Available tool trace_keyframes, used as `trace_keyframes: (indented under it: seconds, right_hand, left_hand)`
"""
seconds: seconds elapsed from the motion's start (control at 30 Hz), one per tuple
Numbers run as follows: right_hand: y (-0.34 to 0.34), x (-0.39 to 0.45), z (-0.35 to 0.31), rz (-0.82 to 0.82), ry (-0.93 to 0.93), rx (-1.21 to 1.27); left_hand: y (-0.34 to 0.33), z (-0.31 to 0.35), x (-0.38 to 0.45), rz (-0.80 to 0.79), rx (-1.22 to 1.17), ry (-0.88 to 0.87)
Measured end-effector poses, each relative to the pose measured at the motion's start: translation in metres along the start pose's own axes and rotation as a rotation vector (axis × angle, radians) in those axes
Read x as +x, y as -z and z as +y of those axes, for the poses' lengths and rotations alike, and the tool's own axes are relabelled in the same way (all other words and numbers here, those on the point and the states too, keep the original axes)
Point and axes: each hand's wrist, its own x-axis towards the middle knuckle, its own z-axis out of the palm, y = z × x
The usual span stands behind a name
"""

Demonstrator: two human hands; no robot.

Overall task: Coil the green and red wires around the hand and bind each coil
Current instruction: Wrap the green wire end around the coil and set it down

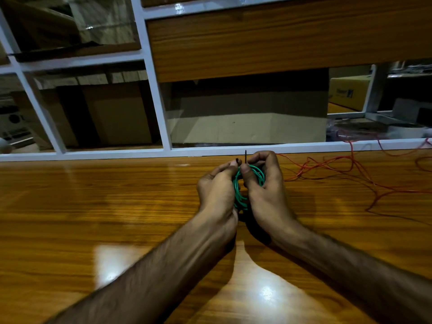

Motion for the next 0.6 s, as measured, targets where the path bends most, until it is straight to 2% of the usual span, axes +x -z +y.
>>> trace_keyframes:
  seconds: [0.2,0.37,0.6]
  right_hand:
    - [0.005,0.0,-0.007,-0.059,0.209,-0.131]
    - [0.009,0.003,-0.007,-0.083,0.323,-0.196]
    - [0.013,0.005,-0.009,-0.095,0.373,-0.226]
  left_hand:
    - [0.001,0.004,-0.002,-0.049,-0.055,0.0]
    - [0.003,0.013,-0.003,-0.105,-0.085,0.066]
    - [0.002,0.02,-0.002,-0.166,-0.142,0.157]
